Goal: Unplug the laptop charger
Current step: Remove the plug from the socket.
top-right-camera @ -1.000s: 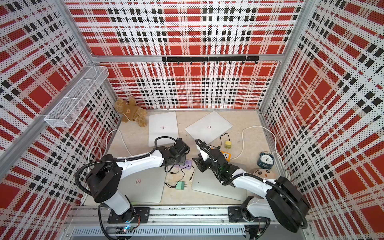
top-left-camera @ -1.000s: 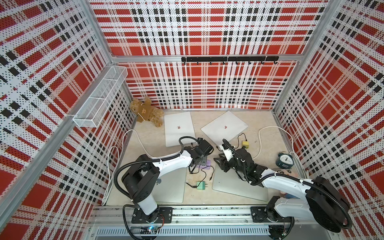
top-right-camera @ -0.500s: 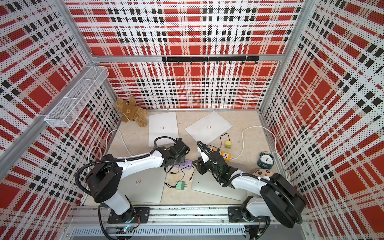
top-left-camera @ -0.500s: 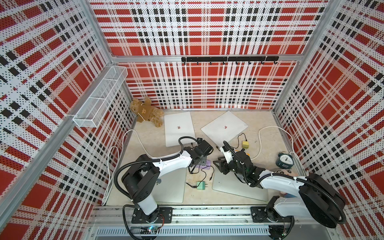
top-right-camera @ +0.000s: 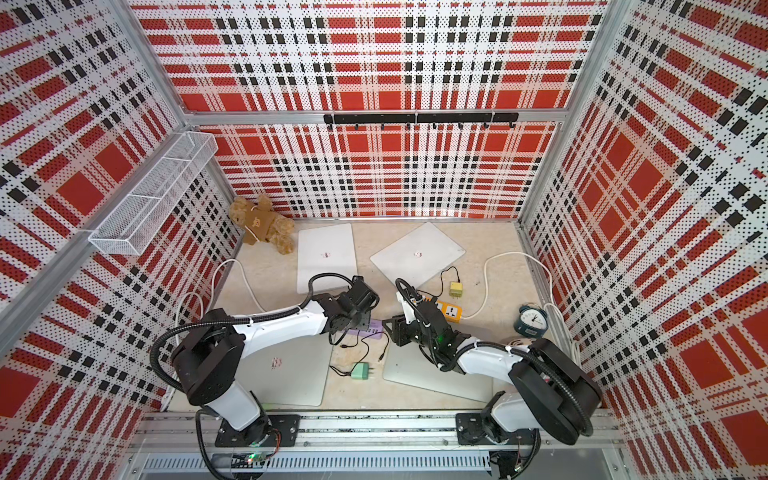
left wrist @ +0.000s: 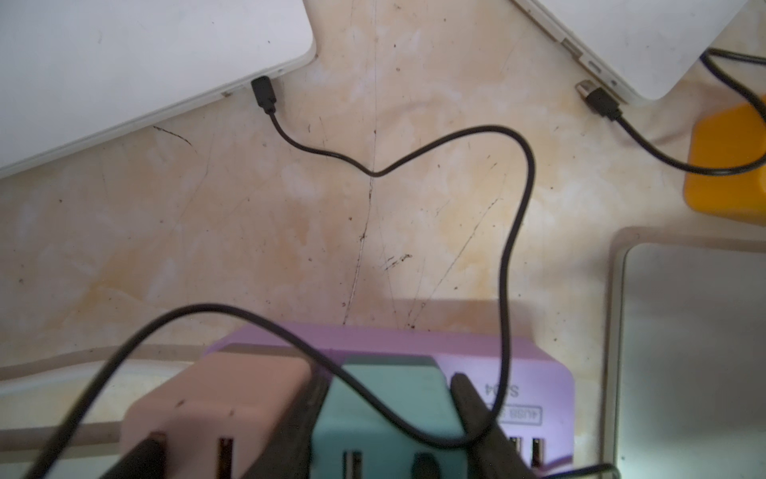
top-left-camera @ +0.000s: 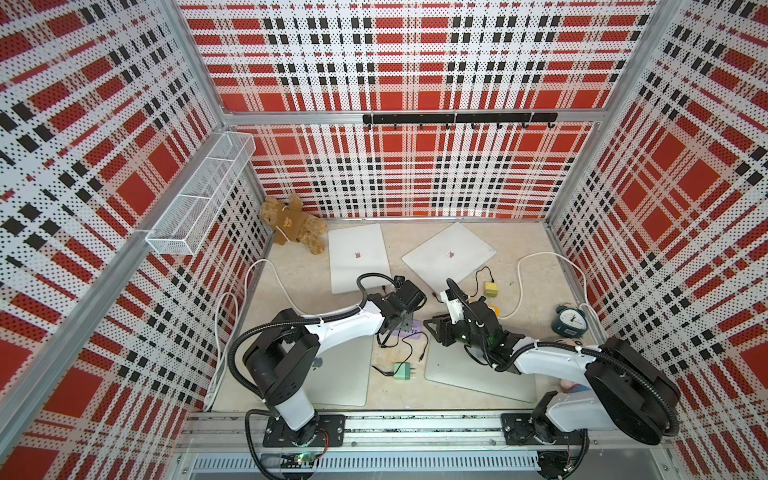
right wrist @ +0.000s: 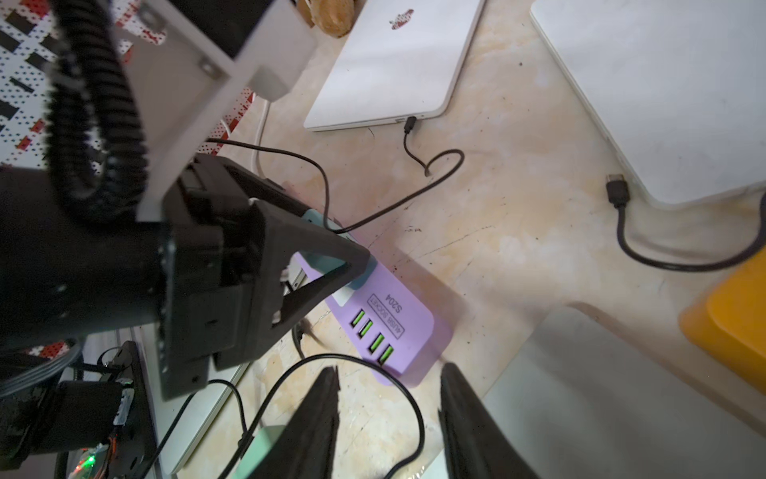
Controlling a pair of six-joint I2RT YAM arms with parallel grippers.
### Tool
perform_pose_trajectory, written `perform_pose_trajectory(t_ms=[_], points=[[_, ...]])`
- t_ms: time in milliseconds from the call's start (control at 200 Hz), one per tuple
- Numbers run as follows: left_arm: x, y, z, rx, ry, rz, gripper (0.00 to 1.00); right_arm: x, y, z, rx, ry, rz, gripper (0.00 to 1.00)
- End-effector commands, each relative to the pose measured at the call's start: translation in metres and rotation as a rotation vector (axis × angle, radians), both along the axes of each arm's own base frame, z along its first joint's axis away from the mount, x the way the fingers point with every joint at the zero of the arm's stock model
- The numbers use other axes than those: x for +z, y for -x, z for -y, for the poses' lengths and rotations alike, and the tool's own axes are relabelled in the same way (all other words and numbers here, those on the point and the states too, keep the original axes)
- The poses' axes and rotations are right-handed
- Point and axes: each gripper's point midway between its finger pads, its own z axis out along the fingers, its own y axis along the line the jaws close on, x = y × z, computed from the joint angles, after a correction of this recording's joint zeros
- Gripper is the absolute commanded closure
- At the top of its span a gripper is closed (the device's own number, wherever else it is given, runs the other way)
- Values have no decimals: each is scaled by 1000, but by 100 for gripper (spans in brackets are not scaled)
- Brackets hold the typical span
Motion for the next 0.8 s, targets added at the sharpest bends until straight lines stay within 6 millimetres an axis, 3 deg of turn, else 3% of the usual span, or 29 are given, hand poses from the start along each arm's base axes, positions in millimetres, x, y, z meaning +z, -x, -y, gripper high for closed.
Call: perform_pose_trajectory(t_ms=[0, 210, 456, 797], points=[[10, -4, 6, -8, 41, 28, 61, -5, -8, 0, -71, -17, -90, 58], [9, -3, 8, -11, 39, 26, 62, -11, -5, -18, -47, -104, -211, 61], [9, -1, 7, -5, 30, 31, 62, -18, 0, -34, -6, -189, -286, 78], [9, -1, 9, -9, 27, 33, 62, -23, -3, -47, 28, -204, -313, 79]])
